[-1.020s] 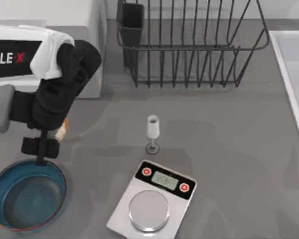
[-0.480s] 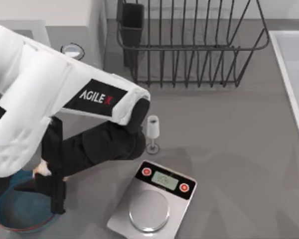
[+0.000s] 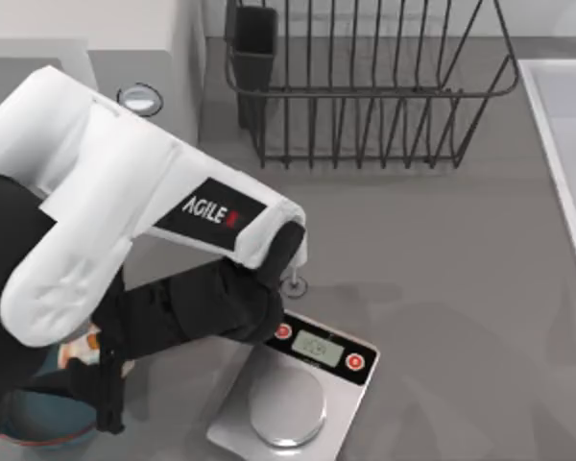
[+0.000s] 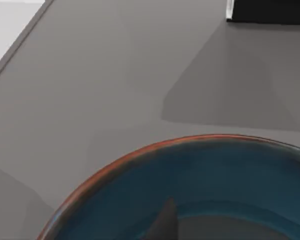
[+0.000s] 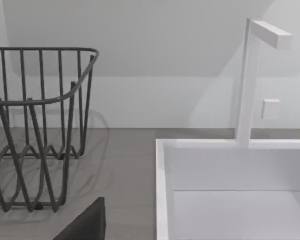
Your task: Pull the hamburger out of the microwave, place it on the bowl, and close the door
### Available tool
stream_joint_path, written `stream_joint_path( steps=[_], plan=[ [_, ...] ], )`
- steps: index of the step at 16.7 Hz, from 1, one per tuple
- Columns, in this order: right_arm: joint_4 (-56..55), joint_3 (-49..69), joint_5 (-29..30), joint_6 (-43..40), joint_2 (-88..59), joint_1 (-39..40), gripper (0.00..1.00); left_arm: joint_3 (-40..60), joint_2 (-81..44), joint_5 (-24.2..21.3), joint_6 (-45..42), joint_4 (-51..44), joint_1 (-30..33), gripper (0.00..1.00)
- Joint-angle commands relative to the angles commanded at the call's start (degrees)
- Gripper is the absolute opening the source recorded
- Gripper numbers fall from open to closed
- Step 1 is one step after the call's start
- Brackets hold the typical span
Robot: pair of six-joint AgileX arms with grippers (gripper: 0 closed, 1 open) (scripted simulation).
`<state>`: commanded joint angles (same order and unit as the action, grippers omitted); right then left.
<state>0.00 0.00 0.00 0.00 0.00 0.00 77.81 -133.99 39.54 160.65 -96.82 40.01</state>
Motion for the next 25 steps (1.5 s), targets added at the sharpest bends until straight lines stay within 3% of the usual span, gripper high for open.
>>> stream_joint_path(
  steps=[19, 25],
  plan=[
    [0.0, 0.0, 0.0, 0.0, 0.0, 0.0, 1.0, -9.0, -0.1, 3.9, -2.8, 9.8, -4.4, 0.0],
    [0.0, 0.0, 0.0, 0.0, 0.0, 0.0, 1.0, -9.0, -0.1, 3.9, -2.8, 9.8, -4.4, 0.45]
  ],
)
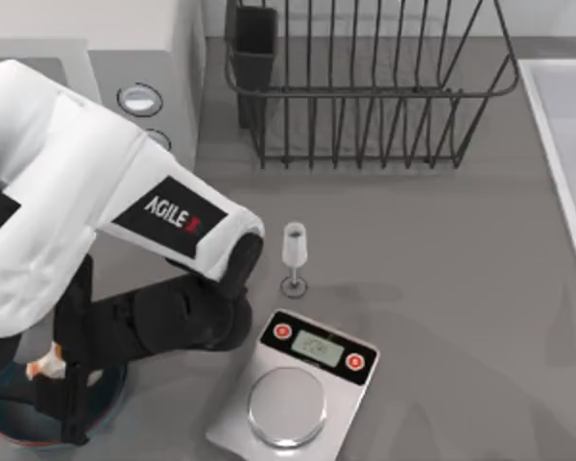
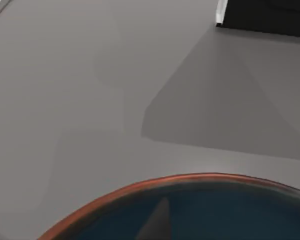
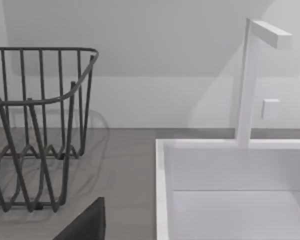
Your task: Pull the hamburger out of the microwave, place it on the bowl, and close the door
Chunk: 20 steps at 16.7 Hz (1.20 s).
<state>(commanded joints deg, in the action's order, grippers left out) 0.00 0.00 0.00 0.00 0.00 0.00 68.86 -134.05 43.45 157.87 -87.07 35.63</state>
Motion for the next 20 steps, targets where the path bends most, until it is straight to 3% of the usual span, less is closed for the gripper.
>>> stream_joint_path(
  steps=[7, 15, 16, 20],
  plan=[
    [0.0, 0.0, 0.0, 0.0, 0.0, 0.0, 1.0, 0.0, 0.0, 0.0, 0.0, 0.0, 0.0, 0.98],
    [0.0, 0.0, 0.0, 0.0, 0.0, 0.0, 1.0, 0.0, 0.0, 0.0, 0.0, 0.0, 0.0, 1.0],
    [0.0, 0.0, 0.0, 0.0, 0.0, 0.0, 1.0, 0.5, 3.2, 1.8, 3.7, -1.0, 1.0, 1.0],
    [0.0, 0.0, 0.0, 0.0, 0.0, 0.0, 1.0, -1.0, 5.9, 0.8, 0.3, 1.0, 0.2, 1.0]
  ],
)
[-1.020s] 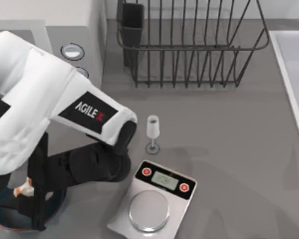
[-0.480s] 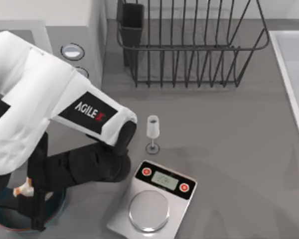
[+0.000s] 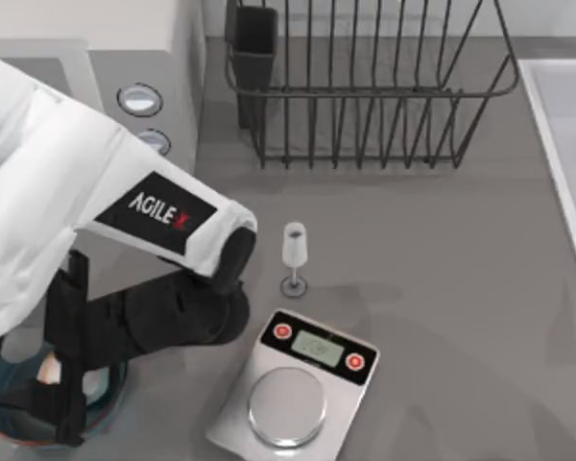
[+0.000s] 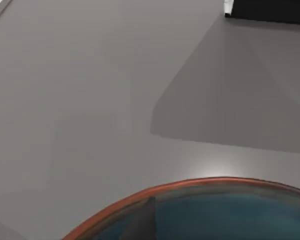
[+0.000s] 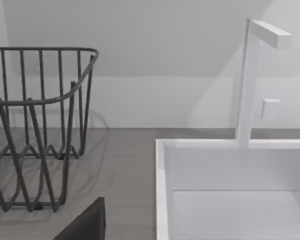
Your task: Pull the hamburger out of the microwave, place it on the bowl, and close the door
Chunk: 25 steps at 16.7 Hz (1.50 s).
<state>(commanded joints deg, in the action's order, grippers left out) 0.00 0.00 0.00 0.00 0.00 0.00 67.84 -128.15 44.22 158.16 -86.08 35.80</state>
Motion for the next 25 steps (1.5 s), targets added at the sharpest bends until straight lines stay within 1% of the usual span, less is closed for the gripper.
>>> stream_joint_path(
  steps=[3, 5, 7, 10, 19, 22, 25],
  plan=[
    [0.0, 0.0, 0.0, 0.0, 0.0, 0.0, 1.0, -3.9, 7.2, -2.6, -8.8, 5.0, -2.1, 1.0],
    [0.0, 0.0, 0.0, 0.0, 0.0, 0.0, 1.0, -7.8, 14.4, -5.1, -17.8, 9.9, -4.1, 1.0],
    [0.0, 0.0, 0.0, 0.0, 0.0, 0.0, 1.0, -12.3, 23.3, -8.0, -29.0, 15.6, -6.5, 1.0],
    [0.0, 0.0, 0.0, 0.0, 0.0, 0.0, 1.0, -20.3, 39.0, -13.2, -49.4, 25.7, -10.7, 1.0],
    [0.0, 0.0, 0.0, 0.0, 0.0, 0.0, 1.0, -47.6, 91.6, -31.0, -117.8, 60.4, -25.1, 1.0],
    [0.0, 0.0, 0.0, 0.0, 0.0, 0.0, 1.0, -55.7, 107.0, -36.3, -136.0, 70.7, -29.4, 1.0],
    [0.0, 0.0, 0.0, 0.0, 0.0, 0.0, 1.0, -62.4, 119.1, -40.7, -148.9, 79.1, -32.9, 1.0]
  ],
)
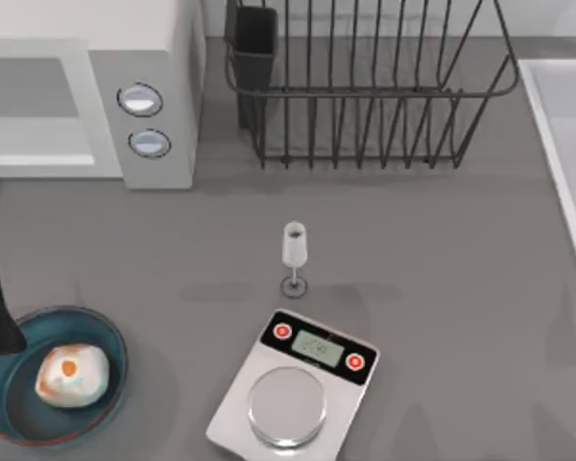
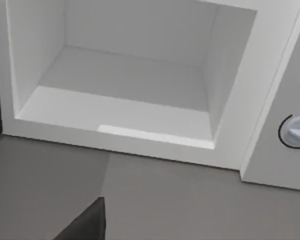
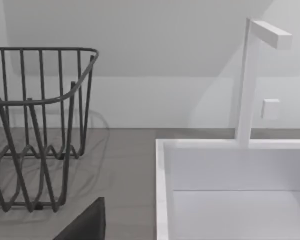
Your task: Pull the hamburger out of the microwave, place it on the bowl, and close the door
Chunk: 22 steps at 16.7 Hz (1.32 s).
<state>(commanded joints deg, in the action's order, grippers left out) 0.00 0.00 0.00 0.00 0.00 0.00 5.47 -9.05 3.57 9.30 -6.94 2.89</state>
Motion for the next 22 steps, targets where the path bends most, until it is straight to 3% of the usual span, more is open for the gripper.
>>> stream_joint_path(
  steps=[4, 10, 22],
  plan=[
    [0.0, 0.0, 0.0, 0.0, 0.0, 0.0, 1.0, -5.1, 8.4, -3.3, -8.6, 6.4, -2.7, 1.0],
    [0.0, 0.0, 0.0, 0.0, 0.0, 0.0, 1.0, -5.5, 9.1, -3.6, -9.3, 6.9, -2.9, 1.0],
    [0.0, 0.0, 0.0, 0.0, 0.0, 0.0, 1.0, -5.5, 9.1, -3.6, -9.3, 6.9, -2.9, 0.1]
  ],
)
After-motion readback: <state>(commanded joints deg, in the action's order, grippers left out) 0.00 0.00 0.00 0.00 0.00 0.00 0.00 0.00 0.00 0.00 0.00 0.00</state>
